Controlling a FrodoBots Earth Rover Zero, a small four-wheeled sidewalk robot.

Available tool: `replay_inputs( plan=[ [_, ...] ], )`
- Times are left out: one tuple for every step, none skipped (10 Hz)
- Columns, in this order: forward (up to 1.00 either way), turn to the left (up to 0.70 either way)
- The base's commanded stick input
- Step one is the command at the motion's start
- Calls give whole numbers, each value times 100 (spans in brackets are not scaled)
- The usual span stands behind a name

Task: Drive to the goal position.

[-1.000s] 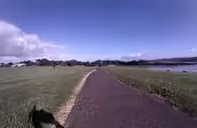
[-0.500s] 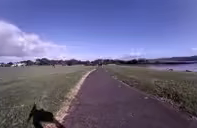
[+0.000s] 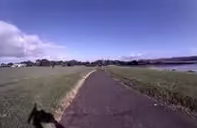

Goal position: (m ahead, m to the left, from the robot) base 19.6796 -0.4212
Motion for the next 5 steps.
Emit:
replay_inputs(
  plan=[
    [70, 1],
    [70, 1],
    [70, 1],
    [70, 1],
    [70, 1]
  ],
)
